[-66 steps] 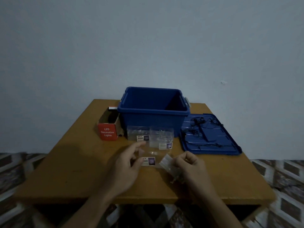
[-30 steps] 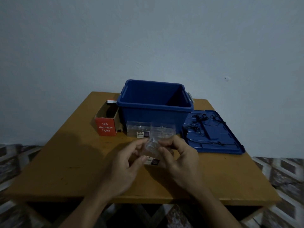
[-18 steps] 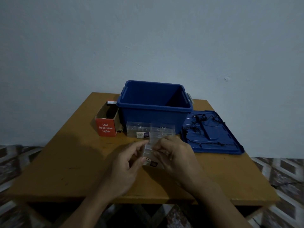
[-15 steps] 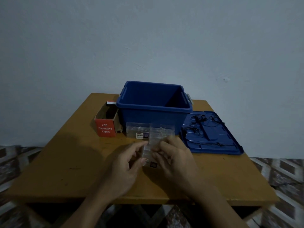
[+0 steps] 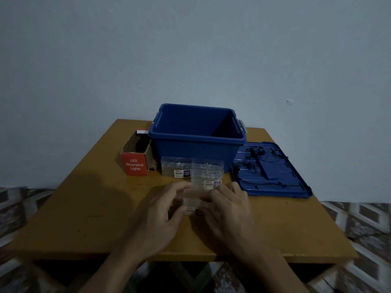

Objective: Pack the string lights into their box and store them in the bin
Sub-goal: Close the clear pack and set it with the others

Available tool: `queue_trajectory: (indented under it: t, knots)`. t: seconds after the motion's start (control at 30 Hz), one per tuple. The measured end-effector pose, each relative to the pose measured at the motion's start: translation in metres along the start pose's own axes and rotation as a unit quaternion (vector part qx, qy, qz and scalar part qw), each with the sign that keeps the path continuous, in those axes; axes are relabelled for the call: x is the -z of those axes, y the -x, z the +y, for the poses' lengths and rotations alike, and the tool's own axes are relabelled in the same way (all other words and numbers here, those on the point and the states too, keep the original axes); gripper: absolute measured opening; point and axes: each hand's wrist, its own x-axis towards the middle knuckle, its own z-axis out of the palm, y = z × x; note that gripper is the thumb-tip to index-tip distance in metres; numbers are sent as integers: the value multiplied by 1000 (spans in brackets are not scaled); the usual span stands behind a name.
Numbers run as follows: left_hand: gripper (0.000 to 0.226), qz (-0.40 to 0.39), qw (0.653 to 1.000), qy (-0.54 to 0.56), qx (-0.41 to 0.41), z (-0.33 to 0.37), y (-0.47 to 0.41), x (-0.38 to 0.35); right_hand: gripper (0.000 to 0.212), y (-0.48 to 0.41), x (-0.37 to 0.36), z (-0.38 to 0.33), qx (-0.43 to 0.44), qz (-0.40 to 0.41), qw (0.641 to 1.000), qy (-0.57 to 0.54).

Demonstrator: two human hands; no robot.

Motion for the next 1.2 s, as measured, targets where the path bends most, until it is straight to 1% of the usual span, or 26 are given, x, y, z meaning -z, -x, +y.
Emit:
queue_trajectory:
  t: [0.07, 0.1, 0.13, 0.17, 0.2, 0.23, 0.27, 0.3, 0.33, 0.37, 0.43, 0.47, 0.5, 0.57, 0.6, 0.63, 0.7, 0.77, 0.83, 0.9, 0.93, 1.0, 1.07, 1.13, 1.2]
  knots:
    - [33, 6, 1000, -14, -25, 0, 0, -1, 13, 1, 1, -1, -3, 6, 1000, -21]
    - [26, 9, 999, -10, -30, 0, 0, -2, 9, 4, 2, -1, -19, 12, 998, -58]
    - [21, 9, 1000, 0, -28, -1, 0, -1, 5, 5, 3, -3, -58, 21, 992, -112]
    - [17, 10, 1000, 14, -24, -1, 0, -1, 5, 7, 5, -4, -110, 44, 979, -168]
    - [14, 15, 999, 28, -19, -2, 0, -2, 8, 9, 6, -5, -169, 72, 957, -222]
    - [13, 22, 999, 41, -16, -3, -1, -2, 9, 10, 7, -6, -236, 85, 928, -275]
    - [13, 30, 998, 50, -13, -2, -2, -3, 6, 10, 8, -5, -301, 77, 891, -331]
    - [14, 39, 997, 58, -12, -2, -3, -4, 3, 8, 8, -6, -355, 52, 852, -381]
    - [15, 47, 997, 65, -13, -2, -4, -4, 8, 6, 9, -5, -386, 26, 827, -408]
    - [15, 52, 996, 71, -13, -2, -3, -5, 13, 5, 9, -3, -398, 6, 816, -419]
    - [12, 53, 995, 79, 7, -3, -3, -6, 20, 1, 10, 1, -388, -23, 810, -438]
    - [9, 50, 994, 89, 29, -3, -3, -5, 19, -1, 11, 1, -376, -38, 807, -455]
    - [11, 49, 992, 105, 48, -2, -2, -5, 16, -3, 12, 1, -362, -46, 802, -472]
    - [29, 53, 985, 147, 76, 0, -3, -3, 11, -7, 13, 2, -326, -30, 799, -505]
    - [37, 52, 981, 163, 92, 1, -3, -2, 12, -7, 12, 3, -310, -17, 798, -517]
    - [40, 49, 978, 170, 107, 2, -3, -1, 14, -8, 11, 2, -299, -8, 795, -528]
    - [34, 40, 980, 151, 123, 3, -3, 1, 17, -6, 5, 2, -293, 3, 782, -550]
    - [30, 31, 981, 147, 125, 3, -2, 2, 21, -2, -1, 3, -298, 12, 764, -573]
    - [30, 30, 980, 155, 120, 3, -2, 3, 26, 1, -4, 5, -307, 17, 730, -610]
    - [31, 32, 980, 157, 116, 4, -2, 3, 24, 2, -4, 7, -302, 16, 696, -651]
    - [31, 33, 981, 155, 112, 3, -3, 4, 20, 3, -4, 8, -295, 14, 689, -662]
    - [30, 37, 983, 143, 105, 0, -3, 4, 18, 3, -5, 10, -280, 12, 697, -660]
    - [29, 37, 984, 136, 105, -1, -4, 3, 18, 4, -7, 11, -269, 14, 719, -641]
    - [27, 41, 983, 143, 110, -2, -4, 2, 17, 6, -8, 11, -257, 18, 737, -625]
    - [31, 47, 980, 158, 114, -1, -4, 2, 17, 7, -7, 11, -249, 19, 745, -618]
